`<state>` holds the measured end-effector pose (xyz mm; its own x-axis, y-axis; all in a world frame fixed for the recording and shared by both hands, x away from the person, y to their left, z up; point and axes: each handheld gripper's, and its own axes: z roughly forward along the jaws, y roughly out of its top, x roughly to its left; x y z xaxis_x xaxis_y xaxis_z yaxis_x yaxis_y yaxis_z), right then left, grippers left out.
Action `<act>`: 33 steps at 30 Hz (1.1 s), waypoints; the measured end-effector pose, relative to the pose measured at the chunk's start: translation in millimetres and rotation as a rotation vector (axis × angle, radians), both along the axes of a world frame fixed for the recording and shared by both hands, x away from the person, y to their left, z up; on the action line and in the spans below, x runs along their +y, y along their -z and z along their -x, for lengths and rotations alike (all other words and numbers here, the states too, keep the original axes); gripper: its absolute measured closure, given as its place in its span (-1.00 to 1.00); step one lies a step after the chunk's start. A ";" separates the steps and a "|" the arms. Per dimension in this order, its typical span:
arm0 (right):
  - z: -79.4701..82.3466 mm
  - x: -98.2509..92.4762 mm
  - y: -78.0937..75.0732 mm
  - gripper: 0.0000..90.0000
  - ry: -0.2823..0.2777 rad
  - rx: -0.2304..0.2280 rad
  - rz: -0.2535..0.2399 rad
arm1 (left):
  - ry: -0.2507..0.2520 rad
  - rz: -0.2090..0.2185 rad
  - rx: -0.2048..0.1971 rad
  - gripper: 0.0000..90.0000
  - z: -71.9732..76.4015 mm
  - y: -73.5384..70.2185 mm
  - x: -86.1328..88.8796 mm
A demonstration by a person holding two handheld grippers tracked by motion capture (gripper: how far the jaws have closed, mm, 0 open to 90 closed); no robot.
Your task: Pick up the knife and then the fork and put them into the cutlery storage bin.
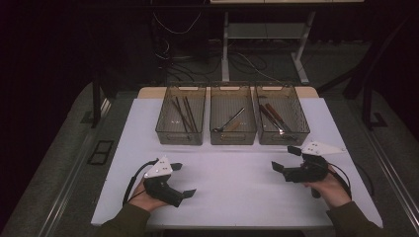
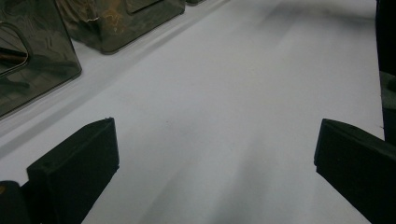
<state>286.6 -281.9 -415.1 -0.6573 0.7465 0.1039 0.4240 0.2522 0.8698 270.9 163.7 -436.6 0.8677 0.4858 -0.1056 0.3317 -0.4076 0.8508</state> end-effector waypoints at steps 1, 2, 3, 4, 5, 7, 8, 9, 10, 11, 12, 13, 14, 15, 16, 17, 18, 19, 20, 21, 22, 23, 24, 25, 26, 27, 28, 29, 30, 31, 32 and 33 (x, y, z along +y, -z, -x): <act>1.6 0.2 1.8 -0.70 -0.003 0.004 0.000 | 0.000 0.000 0.000 -1.00 0.0 0.0 0.0; 3.2 0.3 3.3 -0.70 -0.008 0.010 -0.001 | 0.000 0.000 0.000 -1.00 -0.1 0.0 0.0; 5.0 0.6 4.9 -0.70 -0.012 0.013 -0.001 | 0.000 0.000 0.000 -1.00 -0.1 0.0 0.0; 6.7 0.9 6.4 -0.70 -0.014 0.015 0.000 | 0.001 0.000 0.000 -1.00 0.0 0.0 0.0; 8.1 0.9 7.8 -0.70 -0.017 0.015 0.002 | 0.001 0.000 0.000 -1.00 0.0 -0.1 0.0; 11.0 0.9 10.3 -0.70 -0.025 0.020 0.005 | 0.000 0.000 0.000 -1.00 0.0 -0.2 0.0; 12.5 0.9 11.5 -0.70 -0.026 0.021 0.004 | 0.000 0.000 0.000 -1.00 0.1 -0.2 0.0; 14.0 0.8 12.5 -0.70 -0.030 0.023 0.007 | 0.001 0.000 0.000 -1.00 0.1 -0.2 0.0; 15.3 0.5 13.7 -0.70 -0.034 0.021 0.009 | 0.001 0.000 0.000 -1.00 0.1 -0.2 0.0; 16.8 0.1 14.6 -0.70 -0.037 0.024 0.008 | 0.001 -0.001 -0.001 -1.00 0.1 -0.2 -0.1; 18.2 0.0 15.7 -0.70 -0.038 0.026 0.009 | 0.001 -0.001 0.000 -1.00 0.1 -0.1 -0.2; 19.5 -0.2 16.9 -0.70 -0.039 0.029 0.011 | 0.001 -0.001 -0.001 -1.00 0.1 0.0 -0.2; 20.5 -0.4 18.2 -0.70 -0.042 0.032 0.014 | 0.000 -0.001 -0.001 -1.00 0.1 0.0 -0.2; 21.7 -0.5 19.6 -0.70 -0.043 0.033 0.019 | 0.001 -0.001 -0.001 -1.00 0.1 0.0 -0.2; 23.1 -0.7 20.8 -0.70 -0.046 0.033 0.024 | 0.000 -0.001 -0.001 -1.00 0.1 -0.1 -0.2; 24.2 -1.2 21.7 -0.70 -0.049 0.035 0.026 | 0.000 -0.002 -0.001 -1.00 0.1 -0.1 -0.1; 25.3 -1.9 22.3 -0.70 -0.049 0.041 0.027 | -0.001 -0.002 -0.002 -1.00 0.2 -0.2 0.0; 26.1 -2.7 23.0 -0.70 -0.051 0.045 0.024 | 0.000 -0.002 -0.002 -1.00 0.2 -0.2 0.0; 27.2 -3.3 23.4 -0.70 -0.048 0.051 0.024 | 0.000 -0.002 -0.003 -1.00 0.3 -0.2 0.0; 27.7 -4.0 23.9 -0.70 -0.050 0.049 0.024 | 0.001 -0.004 -0.003 -1.00 0.3 -0.3 0.0; 28.4 -4.3 24.2 -0.70 -0.050 0.052 0.020 | 0.001 -0.003 -0.003 -1.00 0.5 -0.3 -0.1; 29.1 -4.6 24.4 -0.70 -0.051 0.054 0.021 | 0.001 -0.004 -0.004 -1.00 0.7 -0.4 -0.1; 29.7 -4.6 24.8 -0.70 -0.053 0.053 0.023 | 0.000 -0.002 -0.005 -1.00 0.8 -0.4 -0.2; 30.0 -4.6 25.3 -0.70 -0.054 0.052 0.029 | 0.001 -0.005 -0.004 -1.00 0.9 -0.6 -0.2; 30.1 -4.3 26.0 -0.70 -0.053 0.048 0.039 | 0.001 -0.005 -0.005 -1.00 1.0 -0.6 -0.3; 29.9 -4.4 26.6 -0.70 -0.053 0.049 0.048 | 0.001 -0.006 -0.004 -1.00 1.0 -0.5 -0.4; 29.5 -4.7 26.9 -0.70 -0.054 0.052 0.050 | 0.001 -0.007 -0.004 -1.00 0.9 -0.4 -0.5; 29.2 -5.1 27.0 -0.70 -0.051 0.052 0.045 | 0.001 -0.007 -0.004 -1.00 1.0 -0.4 -0.6; 28.9 -5.5 27.1 -0.70 -0.049 0.050 0.043 | 0.002 -0.007 -0.004 -1.00 1.0 -0.4 -0.6; 28.9 -5.9 27.0 -0.70 -0.046 0.052 0.042 | 0.002 -0.005 -0.005 -1.00 0.9 -0.3 -0.7; 28.8 -6.5 26.9 -0.70 -0.046 0.050 0.042 | 0.002 -0.006 -0.004 -1.00 0.9 -0.3 -0.7; 28.7 -6.9 26.8 -0.70 -0.045 0.050 0.042 | 0.002 -0.006 -0.003 -1.00 0.8 -0.2 -0.8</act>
<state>257.9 -288.7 -441.9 -0.6851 0.7205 0.1071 0.4543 0.3077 0.8360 270.2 162.9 -436.4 0.8691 0.4844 -0.0998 0.3279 -0.4133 0.8495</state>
